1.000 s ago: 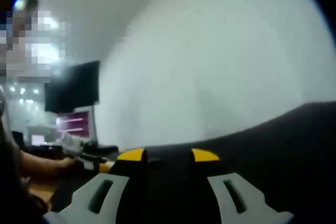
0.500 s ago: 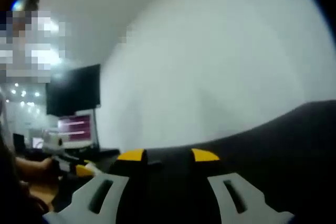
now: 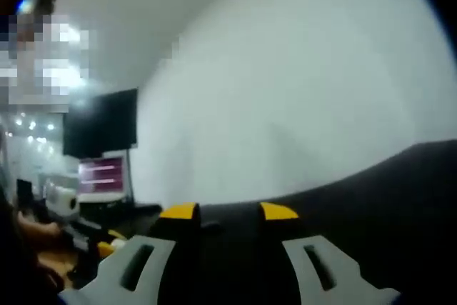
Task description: Pick up three earphones and place each one into its charging case using tactile feedback, ensure that each earphone is properly inserted and securely positioned inside the case.
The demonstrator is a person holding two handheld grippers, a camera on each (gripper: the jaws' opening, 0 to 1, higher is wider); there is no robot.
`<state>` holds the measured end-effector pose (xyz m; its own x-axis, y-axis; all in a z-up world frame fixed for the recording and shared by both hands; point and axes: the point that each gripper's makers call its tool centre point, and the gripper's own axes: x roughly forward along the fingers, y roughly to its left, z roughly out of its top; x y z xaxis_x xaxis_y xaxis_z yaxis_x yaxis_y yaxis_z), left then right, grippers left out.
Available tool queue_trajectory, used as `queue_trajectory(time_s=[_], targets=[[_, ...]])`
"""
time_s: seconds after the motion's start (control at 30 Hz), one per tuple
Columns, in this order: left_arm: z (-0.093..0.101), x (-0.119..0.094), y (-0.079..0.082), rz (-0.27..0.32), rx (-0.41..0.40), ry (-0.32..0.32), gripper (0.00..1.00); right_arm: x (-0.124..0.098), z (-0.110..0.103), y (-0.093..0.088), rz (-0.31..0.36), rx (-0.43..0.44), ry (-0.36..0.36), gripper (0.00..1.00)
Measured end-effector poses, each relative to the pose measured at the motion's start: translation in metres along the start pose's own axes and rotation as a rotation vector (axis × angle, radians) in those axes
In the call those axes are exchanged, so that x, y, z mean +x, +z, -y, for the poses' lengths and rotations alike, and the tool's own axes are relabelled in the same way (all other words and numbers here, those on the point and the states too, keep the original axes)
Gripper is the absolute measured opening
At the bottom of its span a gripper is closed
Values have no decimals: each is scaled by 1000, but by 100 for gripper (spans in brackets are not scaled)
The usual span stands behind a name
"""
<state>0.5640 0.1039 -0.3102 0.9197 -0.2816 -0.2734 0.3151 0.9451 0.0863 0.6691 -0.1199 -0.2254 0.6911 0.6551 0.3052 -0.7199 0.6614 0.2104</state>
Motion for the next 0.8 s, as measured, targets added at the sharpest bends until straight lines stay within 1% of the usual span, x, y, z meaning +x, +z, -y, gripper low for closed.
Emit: queue_trajectory(time_s=[0.03, 0.1, 0.13, 0.2, 0.27, 0.43, 0.53, 0.57, 0.63, 0.67, 0.7, 0.73, 0.77, 0.8], targets=[[3, -2, -4, -16, 9, -17, 29, 0, 0, 0, 1, 4, 1, 34], [2, -4, -5, -12, 21, -12, 29, 0, 0, -1, -5, 1, 2, 34], [3, -8, -6, -16, 12, -19, 29, 0, -1, -1, -7, -4, 3, 34], [6, -12, -7, -25, -38, -38, 30, 0, -2, -1, -8, -10, 8, 34], [6, -15, -7, -27, -61, -51, 30, 0, -2, -2, -11, -14, 8, 34], [11, -19, -7, -26, -56, -50, 24, 0, -3, -2, -11, -13, 8, 34], [26, -20, -8, -38, -86, -107, 23, 0, -4, -2, -13, -14, 11, 34], [36, -20, -8, -43, -88, -148, 23, 0, -5, -3, -16, -16, 13, 34], [51, -17, -7, -40, -61, -205, 23, 1, -5, -4, -26, -22, 15, 34], [56, -15, -10, -49, -51, -223, 25, 1, -6, -5, -29, -26, 16, 34], [57, -12, -10, -42, -62, -220, 25, 1, -7, -5, -32, -29, 17, 34], [61, -10, -8, -27, -58, -241, 25, 1, -7, -6, -36, -32, 19, 34], [62, -9, -7, -29, -75, -256, 26, 1, -8, -7, -40, -36, 20, 34], [67, -11, -5, -35, -107, -286, 28, 1, -9, -7, -41, -39, 21, 34]])
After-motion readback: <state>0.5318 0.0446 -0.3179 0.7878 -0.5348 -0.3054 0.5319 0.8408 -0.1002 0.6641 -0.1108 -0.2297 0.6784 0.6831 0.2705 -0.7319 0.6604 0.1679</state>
